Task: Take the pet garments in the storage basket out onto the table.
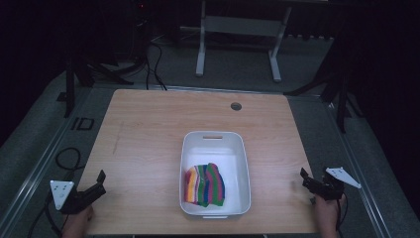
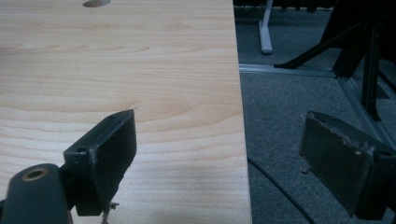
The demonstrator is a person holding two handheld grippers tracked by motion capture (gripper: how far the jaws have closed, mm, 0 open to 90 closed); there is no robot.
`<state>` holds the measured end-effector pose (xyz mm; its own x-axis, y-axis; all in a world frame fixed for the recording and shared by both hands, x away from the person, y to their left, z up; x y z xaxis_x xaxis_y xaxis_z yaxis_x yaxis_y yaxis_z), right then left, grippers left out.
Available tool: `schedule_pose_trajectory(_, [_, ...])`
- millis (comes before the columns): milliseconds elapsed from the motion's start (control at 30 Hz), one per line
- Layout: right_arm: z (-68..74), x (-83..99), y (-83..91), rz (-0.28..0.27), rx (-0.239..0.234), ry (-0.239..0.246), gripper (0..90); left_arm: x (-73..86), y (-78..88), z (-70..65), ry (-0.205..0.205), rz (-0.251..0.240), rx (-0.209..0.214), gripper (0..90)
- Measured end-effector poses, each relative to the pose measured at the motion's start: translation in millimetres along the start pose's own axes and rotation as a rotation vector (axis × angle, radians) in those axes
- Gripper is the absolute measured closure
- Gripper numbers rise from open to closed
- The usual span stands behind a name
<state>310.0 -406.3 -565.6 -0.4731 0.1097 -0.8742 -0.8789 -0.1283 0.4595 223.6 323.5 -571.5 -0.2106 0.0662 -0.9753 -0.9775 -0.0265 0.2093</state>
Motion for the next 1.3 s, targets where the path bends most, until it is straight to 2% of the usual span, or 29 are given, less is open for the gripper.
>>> schedule_pose_trajectory(167, [0.6, -0.1, -1.4, 0.022, -0.015, 0.009, 12.3, 0.0, -0.2, 0.1, 0.001, 0.002, 0.002, 0.9])
schedule_pose_trajectory(267, [-0.3, -0.5, -2.3, 0.038, -0.044, 0.001, 12.3, 0.0, -0.5, -0.2, 0.004, 0.005, 0.008, 0.9])
schedule_pose_trajectory(300, [-1.3, -1.0, -3.2, 0.052, -0.074, -0.001, 12.3, 0.0, -0.6, -0.3, 0.003, 0.005, 0.009, 1.0])
schedule_pose_trajectory(367, [-4.3, -3.1, -6.9, 0.09, -0.17, 0.009, 12.2, 0.0, -0.5, -0.3, 0.004, 0.005, 0.009, 0.9])
schedule_pose_trajectory(433, [-7.8, -6.0, -10.1, 0.134, -0.208, 0.074, 12.5, 0.0, -0.6, -0.2, 0.005, 0.007, 0.01, 0.9])
schedule_pose_trajectory(500, [-9.1, -7.3, -12.1, 0.182, -0.308, 0.113, 12.8, 0.0, -0.6, -0.3, 0.006, 0.007, 0.01, 0.9])
schedule_pose_trajectory(533, [-9.6, -7.1, -13.6, 0.214, -0.339, 0.13, 12.8, 0.0, -0.7, -0.2, 0.005, 0.007, 0.011, 0.9])
schedule_pose_trajectory(600, [-10.2, -6.2, -15.6, 0.272, -0.369, 0.178, 12.8, 0.0, -0.7, -0.4, 0.005, 0.007, 0.01, 0.9])
schedule_pose_trajectory(733, [-10.0, -5.2, -13.9, 0.318, -0.439, 0.198, 12.8, 0.0, -0.8, -0.5, 0.004, 0.008, 0.009, 0.9])
schedule_pose_trajectory(900, [0.8, -3.0, -9.5, 0.379, -0.496, 0.288, 12.8, 0.0, -0.8, 0.0, 0.007, 0.009, 0.012, 0.9])
schedule_pose_trajectory(967, [6.1, -2.6, -8.2, 0.387, -0.517, 0.322, 12.8, 0.0, -0.8, -0.1, 0.008, 0.01, 0.013, 0.9])
schedule_pose_trajectory(1067, [15.4, -3.6, -6.6, 0.411, -0.579, 0.362, 12.8, 0.0, -0.8, -0.1, 0.006, 0.011, 0.013, 0.9])
schedule_pose_trajectory(1100, [18.5, -3.7, -6.0, 0.421, -0.587, 0.384, 12.8, 0.0, -0.8, -0.1, 0.007, 0.011, 0.013, 0.9])
schedule_pose_trajectory(1133, [18.5, -3.7, -6.0, 0.421, -0.587, 0.384, 12.8, 0.0, -0.8, -0.1, 0.007, 0.011, 0.013, 0.9])
schedule_pose_trajectory(1233, [30.3, -4.3, -4.9, 0.46, -0.617, 0.462, 13.1, 0.0, -0.9, -0.1, 0.007, 0.011, 0.012, 0.9])
schedule_pose_trajectory(1300, [37.8, -5.5, -2.9, 0.472, -0.631, 0.497, 13.1, 0.0, -0.9, -0.1, 0.007, 0.011, 0.013, 0.9])
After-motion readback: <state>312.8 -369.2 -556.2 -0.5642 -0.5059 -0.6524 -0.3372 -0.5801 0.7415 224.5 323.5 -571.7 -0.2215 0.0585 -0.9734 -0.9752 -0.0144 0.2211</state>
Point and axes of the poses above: each handheld gripper's, and its own axes: y roughly backward along the jaws, x roughly out of its underside, z roughly to its left, the point moved 2 cm from there along -y, roughly forward along the jaws, and after that the axes turned 9 degrees about -y, right-handed, at the moved point
